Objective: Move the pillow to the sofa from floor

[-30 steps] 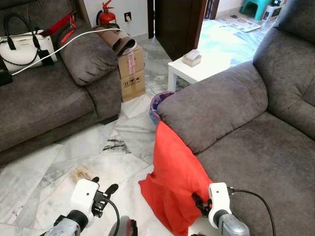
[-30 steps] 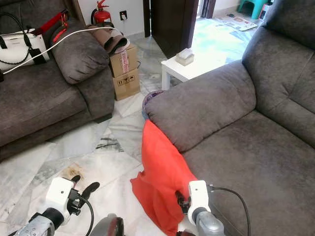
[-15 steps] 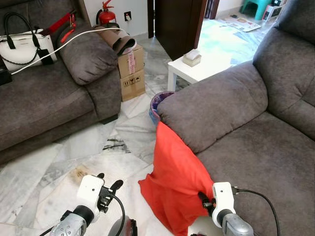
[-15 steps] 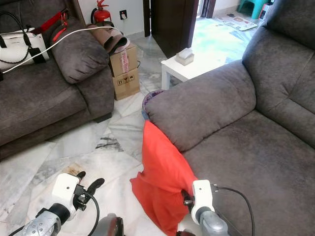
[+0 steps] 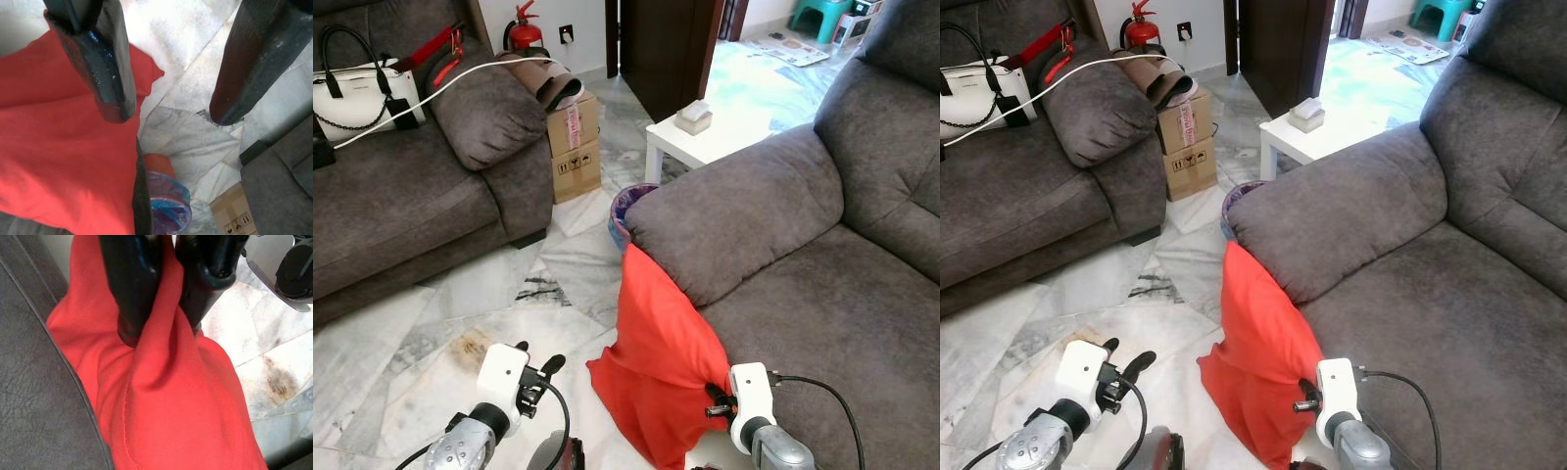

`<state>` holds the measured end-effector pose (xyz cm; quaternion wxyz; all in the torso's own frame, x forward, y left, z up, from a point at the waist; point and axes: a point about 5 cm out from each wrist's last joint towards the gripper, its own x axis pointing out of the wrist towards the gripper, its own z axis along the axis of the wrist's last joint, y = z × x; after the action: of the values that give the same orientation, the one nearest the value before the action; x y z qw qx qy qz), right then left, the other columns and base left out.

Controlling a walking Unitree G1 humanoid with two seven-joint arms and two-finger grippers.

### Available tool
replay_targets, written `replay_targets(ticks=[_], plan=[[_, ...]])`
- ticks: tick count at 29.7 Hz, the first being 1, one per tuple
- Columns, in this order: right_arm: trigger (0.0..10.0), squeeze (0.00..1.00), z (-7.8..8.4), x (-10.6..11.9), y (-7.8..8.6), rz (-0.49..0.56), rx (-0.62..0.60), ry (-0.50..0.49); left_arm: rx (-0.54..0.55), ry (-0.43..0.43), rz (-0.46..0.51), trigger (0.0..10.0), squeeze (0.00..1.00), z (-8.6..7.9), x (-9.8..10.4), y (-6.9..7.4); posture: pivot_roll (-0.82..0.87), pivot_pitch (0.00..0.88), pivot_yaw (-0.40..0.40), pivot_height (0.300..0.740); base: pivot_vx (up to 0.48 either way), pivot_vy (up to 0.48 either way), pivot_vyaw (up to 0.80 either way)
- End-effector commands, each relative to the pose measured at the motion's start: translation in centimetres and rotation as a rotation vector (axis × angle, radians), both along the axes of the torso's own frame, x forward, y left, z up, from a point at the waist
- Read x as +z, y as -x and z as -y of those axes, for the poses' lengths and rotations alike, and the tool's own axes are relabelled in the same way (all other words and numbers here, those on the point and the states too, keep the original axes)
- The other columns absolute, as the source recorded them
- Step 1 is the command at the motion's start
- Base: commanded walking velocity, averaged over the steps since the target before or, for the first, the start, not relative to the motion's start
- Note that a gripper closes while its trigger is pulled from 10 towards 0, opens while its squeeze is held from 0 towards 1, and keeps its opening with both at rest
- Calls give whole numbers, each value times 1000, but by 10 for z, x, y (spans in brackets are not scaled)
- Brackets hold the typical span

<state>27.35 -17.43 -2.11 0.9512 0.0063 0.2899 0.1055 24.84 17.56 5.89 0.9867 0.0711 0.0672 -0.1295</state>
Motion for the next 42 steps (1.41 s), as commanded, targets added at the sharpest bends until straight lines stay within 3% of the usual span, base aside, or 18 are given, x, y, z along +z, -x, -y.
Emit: replay_targets(ticks=[1, 11, 16, 18, 26, 30, 31, 32, 33, 36, 42], plan=[[0, 0, 0, -4, 5, -12, -6, -13, 0, -11, -22, 10000, 0, 0, -6, 2, 88, 122, 10, 645, 0, 0, 0], [0, 0, -7, 1, 5, 80, -9, -87, -14, -7, -17, 10000, 0, 3, -7, -8, 40, 114, 23, 645, 0, 0, 0], [0, 0, 0, 8, 1, 158, -71, -125, -17, 2, -16, 10000, 0, 4, -9, -9, 27, 103, 25, 645, 0, 0, 0], [0, 0, 6, 20, -5, 248, -93, -141, -20, 9, -18, 10000, 0, 5, -11, -10, 20, 90, 25, 645, 0, 0, 0], [0, 0, 16, 46, -18, 388, -87, -146, -23, 12, -15, 10000, 0, 6, -12, -10, 3, 69, 27, 645, 0, 0, 0], [0, 0, 18, 50, -17, 403, -78, -150, -26, 16, -12, 10000, 0, 8, -12, -11, 3, 70, 25, 645, 0, 0, 0], [941, 0, 20, 49, -16, 398, -86, -144, -27, 17, -11, 10000, 0, 8, -12, -11, 3, 71, 25, 645, 0, 0, 0], [941, 0, 20, 49, -16, 394, -91, -139, -27, 17, -10, 10000, 0, 8, -12, -11, 3, 76, 24, 645, 0, 0, 0], [10000, 0, 22, 47, -14, 390, -93, -134, -26, 18, -9, 10000, 0, 8, -12, -11, 3, 80, 24, 645, 0, 0, 0], [10000, 0, 24, 43, -6, 389, -107, -157, -22, 19, -8, 10000, 0, 7, -12, -12, 5, 94, 28, 645, 0, 0, 0], [10000, 0, 26, 36, 0, 347, -132, -130, -20, 16, -7, 10000, 0, 6, -12, -11, 5, 103, 32, 685, 0, 0, 0]])
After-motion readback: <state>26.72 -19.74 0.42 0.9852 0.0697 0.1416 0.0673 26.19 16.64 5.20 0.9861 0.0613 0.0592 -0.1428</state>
